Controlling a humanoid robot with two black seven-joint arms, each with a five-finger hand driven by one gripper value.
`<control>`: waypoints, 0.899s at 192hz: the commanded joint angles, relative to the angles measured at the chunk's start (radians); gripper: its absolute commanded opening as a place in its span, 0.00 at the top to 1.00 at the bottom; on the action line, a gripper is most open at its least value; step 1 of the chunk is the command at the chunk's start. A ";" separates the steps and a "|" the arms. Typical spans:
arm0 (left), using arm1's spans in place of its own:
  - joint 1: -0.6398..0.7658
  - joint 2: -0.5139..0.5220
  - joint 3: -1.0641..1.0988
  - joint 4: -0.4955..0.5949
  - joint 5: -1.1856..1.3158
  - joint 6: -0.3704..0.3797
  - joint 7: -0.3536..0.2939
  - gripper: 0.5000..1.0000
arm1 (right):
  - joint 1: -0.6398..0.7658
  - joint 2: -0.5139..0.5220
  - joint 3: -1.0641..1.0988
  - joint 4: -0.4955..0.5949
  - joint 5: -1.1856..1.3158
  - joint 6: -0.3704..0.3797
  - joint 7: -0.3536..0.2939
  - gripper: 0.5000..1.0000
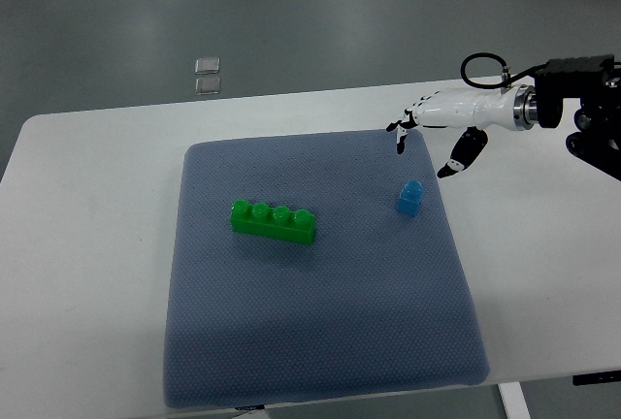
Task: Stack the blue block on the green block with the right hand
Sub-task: 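Swing the right hand over and lower it toward the blue block, then close the right hand fingers around the small blue block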
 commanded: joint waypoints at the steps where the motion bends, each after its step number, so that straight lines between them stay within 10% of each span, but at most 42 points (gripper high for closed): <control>1: 0.000 0.000 0.000 0.000 0.000 -0.001 0.000 0.00 | -0.004 0.002 -0.022 -0.006 -0.012 -0.022 -0.001 0.17; 173: 0.000 0.000 0.000 0.000 0.000 -0.001 0.000 0.00 | -0.015 0.079 -0.105 -0.017 -0.066 -0.134 -0.007 0.17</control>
